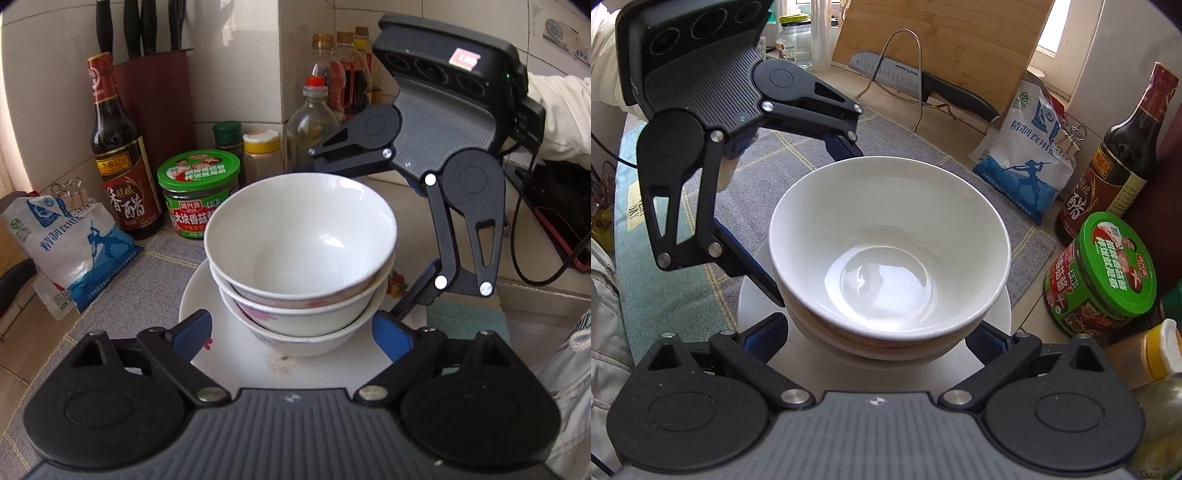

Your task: Organize plates and bowls

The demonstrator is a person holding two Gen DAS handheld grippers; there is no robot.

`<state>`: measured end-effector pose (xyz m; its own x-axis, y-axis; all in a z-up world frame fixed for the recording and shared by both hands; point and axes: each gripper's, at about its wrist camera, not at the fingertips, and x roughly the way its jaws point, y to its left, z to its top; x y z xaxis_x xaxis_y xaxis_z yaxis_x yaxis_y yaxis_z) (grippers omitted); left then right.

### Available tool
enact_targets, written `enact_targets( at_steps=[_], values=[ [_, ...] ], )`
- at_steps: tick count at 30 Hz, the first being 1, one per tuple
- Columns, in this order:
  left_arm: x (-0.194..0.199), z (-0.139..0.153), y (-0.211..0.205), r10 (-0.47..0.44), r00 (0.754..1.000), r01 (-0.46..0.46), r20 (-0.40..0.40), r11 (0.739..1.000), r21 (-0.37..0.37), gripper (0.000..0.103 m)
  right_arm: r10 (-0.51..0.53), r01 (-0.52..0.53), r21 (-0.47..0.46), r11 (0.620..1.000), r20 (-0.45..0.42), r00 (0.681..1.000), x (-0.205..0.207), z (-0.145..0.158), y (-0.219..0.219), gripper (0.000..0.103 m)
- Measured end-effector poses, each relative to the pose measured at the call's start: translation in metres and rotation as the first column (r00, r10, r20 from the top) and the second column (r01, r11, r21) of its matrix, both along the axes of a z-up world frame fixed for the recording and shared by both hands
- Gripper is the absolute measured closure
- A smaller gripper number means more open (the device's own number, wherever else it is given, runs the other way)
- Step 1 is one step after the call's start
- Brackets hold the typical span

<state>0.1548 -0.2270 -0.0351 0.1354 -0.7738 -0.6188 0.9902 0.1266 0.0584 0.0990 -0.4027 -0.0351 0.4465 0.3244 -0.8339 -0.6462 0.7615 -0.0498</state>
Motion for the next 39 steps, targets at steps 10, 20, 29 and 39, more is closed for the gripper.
enact_targets(
  at_steps=[10, 20, 29, 39],
  values=[
    [-0.036, 0.031, 0.081, 0.133, 0.991, -0.128, 0.017, 0.976, -0.176, 0.001, -0.275, 0.285, -0.094, 0.954, 0.106, 0.955, -0.052, 0.023, 0.048, 0.000],
    [-0.074, 0.032, 0.131, 0.290, 0.956, -0.277, 0.048, 0.944, -0.176, 0.001, -0.635, 0.655, -0.002, 0.756, 0.241, 0.734, -0.119, 0.043, 0.120, 0.000],
    [-0.085, 0.042, 0.143, 0.475, 0.879, -0.476, -0.032, 0.878, -0.056, 0.001, -0.880, 0.871, 0.162, 0.464, 0.196, 0.433, -0.149, 0.063, 0.143, 0.000],
    [-0.093, 0.059, 0.148, 0.538, 0.840, -0.542, -0.071, 0.839, -0.049, 0.001, -0.925, 0.920, 0.168, 0.354, 0.208, 0.318, -0.163, 0.072, 0.154, 0.000]
  ],
)
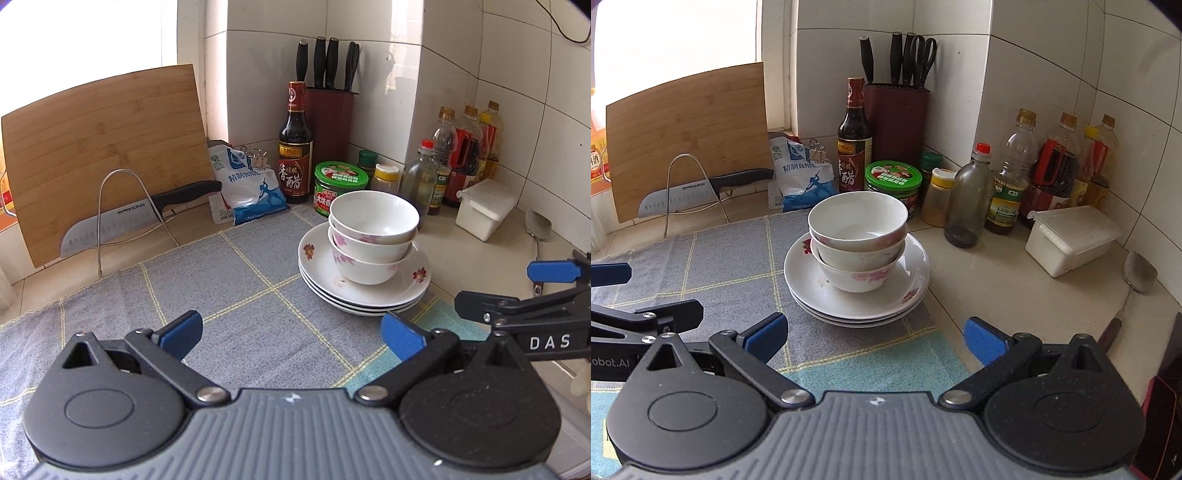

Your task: Organize plates and bowls

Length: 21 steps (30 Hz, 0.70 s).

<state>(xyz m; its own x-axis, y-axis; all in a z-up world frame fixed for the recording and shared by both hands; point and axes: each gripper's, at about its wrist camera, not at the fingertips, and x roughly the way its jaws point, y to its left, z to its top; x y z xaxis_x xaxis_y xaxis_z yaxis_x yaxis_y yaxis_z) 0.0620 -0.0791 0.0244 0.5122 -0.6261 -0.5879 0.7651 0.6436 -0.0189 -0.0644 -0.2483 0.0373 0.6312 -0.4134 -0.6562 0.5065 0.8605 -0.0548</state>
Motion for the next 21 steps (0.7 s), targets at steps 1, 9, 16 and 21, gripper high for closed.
enact_targets(
  at_steps=[1, 9, 16, 21],
  values=[
    [0.0004, 0.0011, -0.0007, 0.004, 1.000, -0.004, -0.005, 1.000, -0.002, 0.001, -0.005, 0.005, -0.002, 1.000, 0.005, 1.000, -0.0005, 0.0020, -0.0005, 0.000],
    [-0.0002, 0.0028, -0.0037, 0.044, 0.999, -0.044, -0.010, 0.999, 0.010, 0.001, -0.023, 0.023, -0.001, 1.000, 0.019, 1.000, -0.0032, 0.0079, -0.0005, 0.000],
    [0.0006, 0.0034, -0.0027, 0.058, 0.998, -0.058, -0.012, 0.998, 0.018, 0.001, -0.024, 0.024, -0.001, 1.000, 0.019, 1.000, -0.0008, 0.0085, 0.0007, 0.000],
    [0.0016, 0.0033, -0.0026, 0.060, 0.998, -0.060, -0.019, 0.998, 0.021, 0.001, -0.025, 0.025, -0.002, 1.000, 0.022, 0.999, -0.0003, 0.0095, 0.0015, 0.000]
  ],
)
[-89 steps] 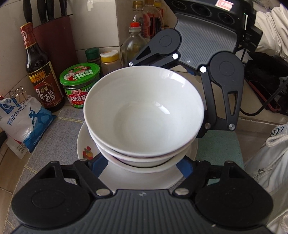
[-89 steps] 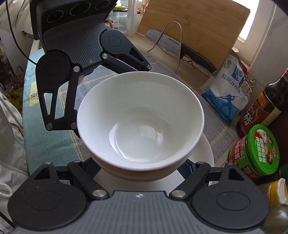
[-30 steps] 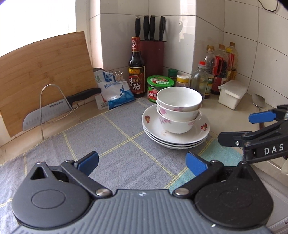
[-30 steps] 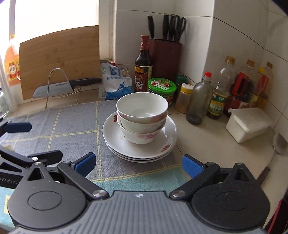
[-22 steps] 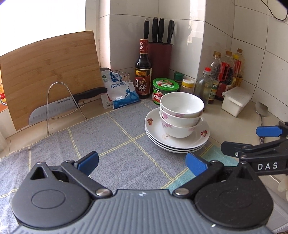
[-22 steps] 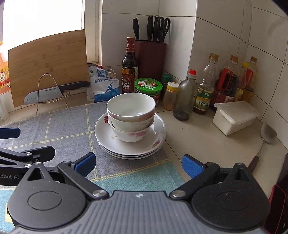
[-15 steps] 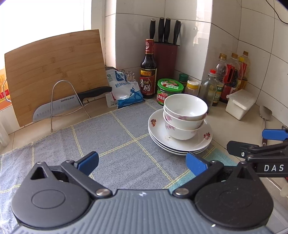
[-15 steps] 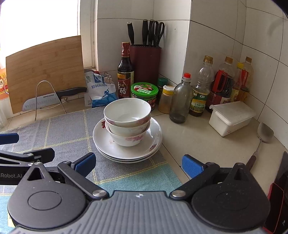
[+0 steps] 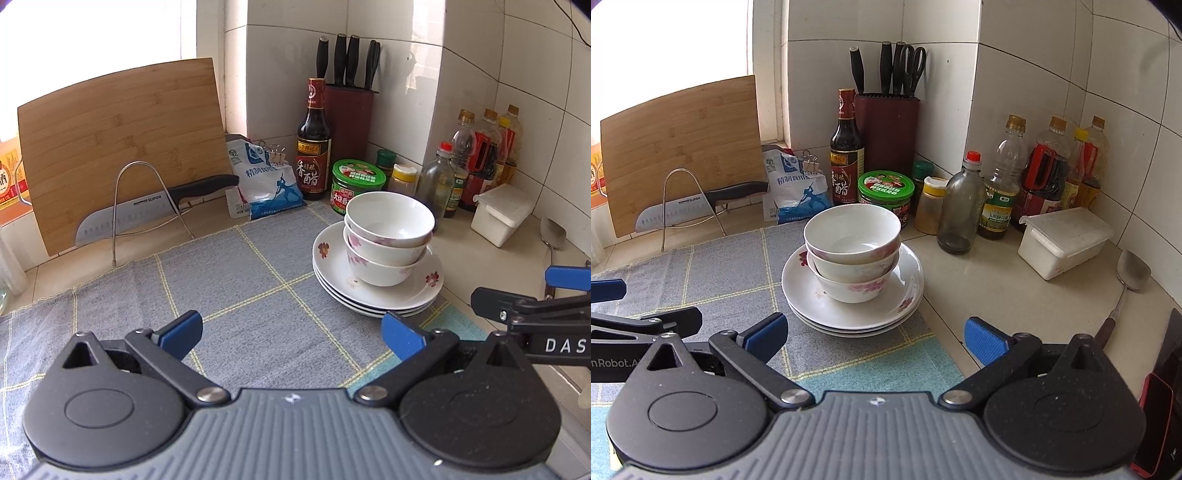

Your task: Organize plates and bowls

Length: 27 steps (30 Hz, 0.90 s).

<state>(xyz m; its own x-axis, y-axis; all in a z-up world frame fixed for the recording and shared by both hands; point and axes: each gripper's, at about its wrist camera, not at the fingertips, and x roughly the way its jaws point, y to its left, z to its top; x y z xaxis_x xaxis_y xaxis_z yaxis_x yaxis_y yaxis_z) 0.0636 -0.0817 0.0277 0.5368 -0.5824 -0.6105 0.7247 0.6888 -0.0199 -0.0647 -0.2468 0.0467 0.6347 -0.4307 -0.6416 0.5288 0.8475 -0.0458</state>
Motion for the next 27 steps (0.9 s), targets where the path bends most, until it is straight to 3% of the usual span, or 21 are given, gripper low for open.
enact_targets(
  at_steps=[27],
  values=[
    [0.0010, 0.0015, -0.0013, 0.001, 1.000, -0.001, -0.005, 1.000, 0.005, 0.001, -0.005, 0.006, -0.011, 1.000, 0.009, 1.000, -0.0009, 0.0045, 0.0006, 0.000]
  ],
)
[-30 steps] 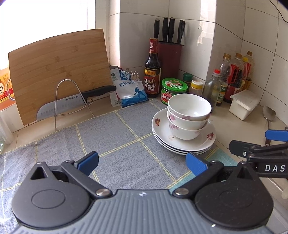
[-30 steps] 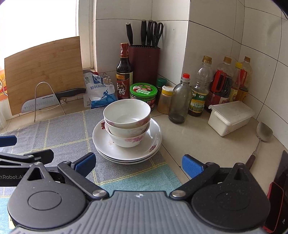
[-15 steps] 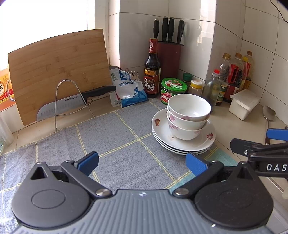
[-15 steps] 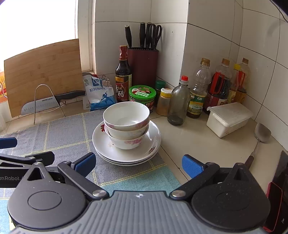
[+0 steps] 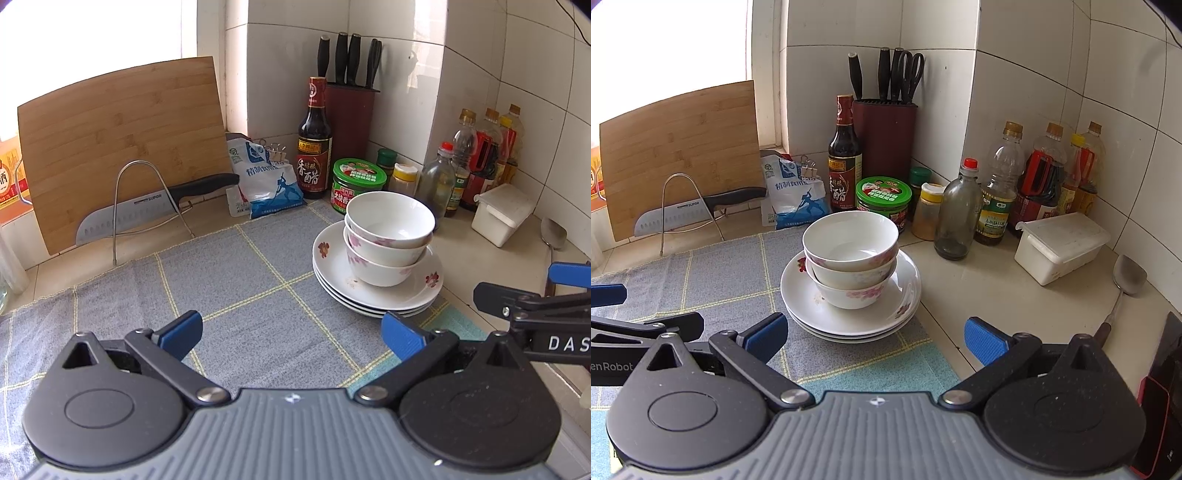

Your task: Organize plates and bowls

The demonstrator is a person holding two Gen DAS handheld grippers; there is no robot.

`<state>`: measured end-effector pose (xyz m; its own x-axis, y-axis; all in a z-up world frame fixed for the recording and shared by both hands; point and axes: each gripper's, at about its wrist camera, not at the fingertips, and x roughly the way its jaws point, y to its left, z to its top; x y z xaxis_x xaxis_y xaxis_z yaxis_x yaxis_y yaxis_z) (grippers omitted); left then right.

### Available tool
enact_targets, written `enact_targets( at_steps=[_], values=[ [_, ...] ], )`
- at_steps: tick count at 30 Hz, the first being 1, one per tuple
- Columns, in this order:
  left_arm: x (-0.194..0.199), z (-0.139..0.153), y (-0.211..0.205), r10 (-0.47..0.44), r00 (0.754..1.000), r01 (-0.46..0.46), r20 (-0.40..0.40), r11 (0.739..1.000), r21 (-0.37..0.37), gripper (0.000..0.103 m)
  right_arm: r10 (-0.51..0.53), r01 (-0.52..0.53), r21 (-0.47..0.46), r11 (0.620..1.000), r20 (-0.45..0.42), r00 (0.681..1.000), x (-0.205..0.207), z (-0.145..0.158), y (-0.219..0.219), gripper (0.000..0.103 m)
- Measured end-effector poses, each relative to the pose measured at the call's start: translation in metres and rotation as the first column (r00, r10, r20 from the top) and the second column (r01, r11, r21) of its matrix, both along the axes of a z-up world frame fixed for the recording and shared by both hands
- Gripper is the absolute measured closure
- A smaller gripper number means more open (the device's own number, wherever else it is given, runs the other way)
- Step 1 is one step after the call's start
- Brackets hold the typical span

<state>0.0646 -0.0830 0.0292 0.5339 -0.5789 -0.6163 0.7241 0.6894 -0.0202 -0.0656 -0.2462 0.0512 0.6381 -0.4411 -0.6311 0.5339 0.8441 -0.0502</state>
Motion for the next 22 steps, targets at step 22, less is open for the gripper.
enact_targets(
  at_steps=[22],
  values=[
    [0.0023, 0.0002, 0.0006, 0.000, 1.000, 0.000, -0.003, 1.000, 0.003, 0.001, 0.006, -0.006, -0.009, 1.000, 0.002, 1.000, 0.0017, 0.0032, 0.0010, 0.000]
  ],
)
